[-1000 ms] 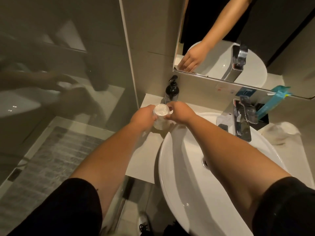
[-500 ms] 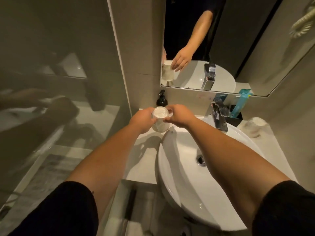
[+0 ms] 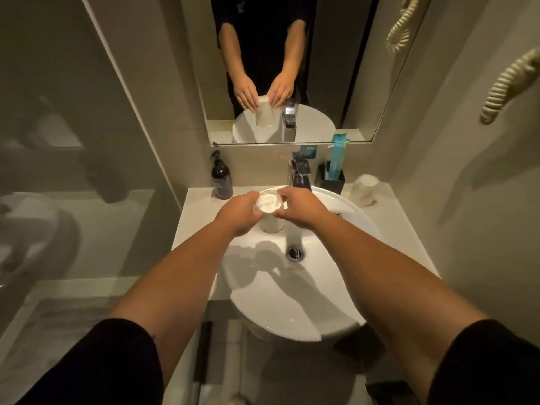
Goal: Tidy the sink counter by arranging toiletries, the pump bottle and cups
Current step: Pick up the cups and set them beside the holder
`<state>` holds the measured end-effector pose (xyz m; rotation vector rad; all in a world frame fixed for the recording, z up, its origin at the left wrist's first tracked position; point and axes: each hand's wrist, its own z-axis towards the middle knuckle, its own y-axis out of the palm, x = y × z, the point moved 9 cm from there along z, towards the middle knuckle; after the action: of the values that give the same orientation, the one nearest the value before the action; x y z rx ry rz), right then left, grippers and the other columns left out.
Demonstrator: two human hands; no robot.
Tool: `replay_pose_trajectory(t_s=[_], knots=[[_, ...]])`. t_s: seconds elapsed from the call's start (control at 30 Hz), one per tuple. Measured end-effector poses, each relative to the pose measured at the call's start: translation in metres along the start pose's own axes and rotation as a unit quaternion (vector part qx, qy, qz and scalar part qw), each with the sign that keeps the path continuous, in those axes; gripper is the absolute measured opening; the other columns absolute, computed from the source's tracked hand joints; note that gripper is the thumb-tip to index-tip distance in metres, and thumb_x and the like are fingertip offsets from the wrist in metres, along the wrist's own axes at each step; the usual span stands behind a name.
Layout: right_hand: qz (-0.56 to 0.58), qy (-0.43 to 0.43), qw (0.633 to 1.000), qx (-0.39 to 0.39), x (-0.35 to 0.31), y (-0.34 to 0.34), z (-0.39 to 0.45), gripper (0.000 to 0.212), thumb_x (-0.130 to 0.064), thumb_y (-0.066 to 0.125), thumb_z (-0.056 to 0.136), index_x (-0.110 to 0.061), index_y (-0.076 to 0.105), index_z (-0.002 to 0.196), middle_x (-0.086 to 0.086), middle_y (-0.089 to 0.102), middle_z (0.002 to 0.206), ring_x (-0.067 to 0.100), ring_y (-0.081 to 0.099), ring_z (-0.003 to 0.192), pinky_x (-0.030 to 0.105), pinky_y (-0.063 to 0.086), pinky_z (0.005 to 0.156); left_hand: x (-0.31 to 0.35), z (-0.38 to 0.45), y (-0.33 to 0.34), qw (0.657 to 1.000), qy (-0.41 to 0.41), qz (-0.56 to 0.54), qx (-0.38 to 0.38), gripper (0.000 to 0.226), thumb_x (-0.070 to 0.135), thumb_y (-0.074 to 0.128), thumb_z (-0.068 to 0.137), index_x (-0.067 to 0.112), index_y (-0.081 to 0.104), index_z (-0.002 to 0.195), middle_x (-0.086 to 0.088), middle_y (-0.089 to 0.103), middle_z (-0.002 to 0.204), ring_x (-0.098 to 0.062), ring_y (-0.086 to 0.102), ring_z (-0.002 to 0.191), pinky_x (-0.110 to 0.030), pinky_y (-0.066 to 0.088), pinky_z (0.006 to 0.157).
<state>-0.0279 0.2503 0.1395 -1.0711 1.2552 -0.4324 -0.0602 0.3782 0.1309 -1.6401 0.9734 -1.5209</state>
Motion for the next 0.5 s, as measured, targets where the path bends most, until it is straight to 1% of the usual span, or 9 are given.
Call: replay_pose_trajectory(t_s=[0.07, 0.13, 0.2, 0.3, 0.37, 0.43, 0.5], knots=[[-0.018, -0.001, 1.0, -0.002, 0.012, -0.007, -0.016, 0.043, -0.031, 0.074, 0.077, -0.017, 0.065, 0.116, 0.005, 0.068, 0.11, 0.025, 0.061, 0.101, 0.03, 0.044, 0.077, 0.017, -0.008, 0.014, 1.0, 0.006, 0.004, -0.002, 0.037, 0.025, 0.058, 0.089, 0.02, 0.055, 0.126, -0.005, 0.065, 0.118, -0.027, 0.058, 0.102, -0.037, 0.047, 0.082], [-0.03, -0.003, 1.0, -0.005, 0.027, -0.014, -0.03, 0.044, -0.032, 0.073, 0.078, -0.017, 0.064, 0.118, 0.006, 0.068, 0.111, 0.026, 0.062, 0.102, 0.032, 0.046, 0.08, 0.035, -0.015, 0.024, 1.0, 0.011, -0.004, 0.008, 0.037, 0.025, 0.059, 0.089, 0.02, 0.056, 0.125, -0.004, 0.065, 0.119, -0.026, 0.058, 0.104, -0.035, 0.044, 0.082], [-0.025, -0.005, 1.0, -0.008, 0.042, -0.023, -0.043, 0.046, -0.031, 0.073, 0.079, -0.018, 0.062, 0.121, 0.007, 0.068, 0.115, 0.027, 0.062, 0.104, 0.033, 0.047, 0.08, 0.054, -0.019, 0.034, 1.0, 0.014, -0.007, 0.012, 0.038, 0.027, 0.061, 0.088, 0.02, 0.056, 0.125, -0.004, 0.065, 0.121, -0.026, 0.058, 0.105, -0.036, 0.045, 0.084], [-0.017, 0.002, 1.0, -0.004, 0.065, -0.04, -0.057, 0.047, -0.031, 0.073, 0.08, -0.018, 0.061, 0.123, 0.006, 0.068, 0.117, 0.025, 0.061, 0.105, 0.03, 0.042, 0.08, 0.085, -0.02, 0.042, 1.0, 0.019, -0.007, 0.016, 0.041, 0.028, 0.062, 0.089, 0.019, 0.055, 0.128, -0.005, 0.063, 0.124, -0.027, 0.057, 0.108, -0.035, 0.044, 0.086], [-0.019, 0.008, 1.0, 0.006, 0.08, -0.055, -0.064, 0.046, -0.032, 0.073, 0.079, -0.017, 0.062, 0.122, 0.006, 0.068, 0.116, 0.025, 0.061, 0.103, 0.032, 0.046, 0.082, 0.107, -0.017, 0.048, 1.0, 0.025, -0.009, 0.016, 0.043, 0.026, 0.063, 0.089, 0.018, 0.054, 0.13, -0.006, 0.062, 0.126, -0.027, 0.057, 0.11, -0.034, 0.041, 0.086], [-0.019, 0.013, 1.0, 0.015, 0.095, -0.071, -0.069, 0.046, -0.031, 0.073, 0.079, -0.015, 0.063, 0.121, 0.006, 0.068, 0.115, 0.025, 0.061, 0.103, 0.035, 0.049, 0.085, 0.126, -0.01, 0.054, 0.999, 0.031, -0.009, 0.012, 0.043, 0.027, 0.063, 0.089, 0.018, 0.054, 0.13, -0.007, 0.063, 0.125, -0.028, 0.058, 0.109, -0.035, 0.043, 0.087], [-0.012, 0.019, 0.999, 0.023, 0.11, -0.087, -0.073, 0.046, -0.028, 0.073, 0.079, -0.015, 0.062, 0.122, 0.006, 0.067, 0.115, 0.025, 0.061, 0.105, 0.035, 0.048, 0.086, 0.144, 0.002, 0.06, 0.999, 0.044, 0.0, 0.004, 0.043, 0.03, 0.063, 0.088, 0.02, 0.055, 0.129, -0.006, 0.064, 0.123, -0.026, 0.058, 0.108, -0.037, 0.045, 0.087]])
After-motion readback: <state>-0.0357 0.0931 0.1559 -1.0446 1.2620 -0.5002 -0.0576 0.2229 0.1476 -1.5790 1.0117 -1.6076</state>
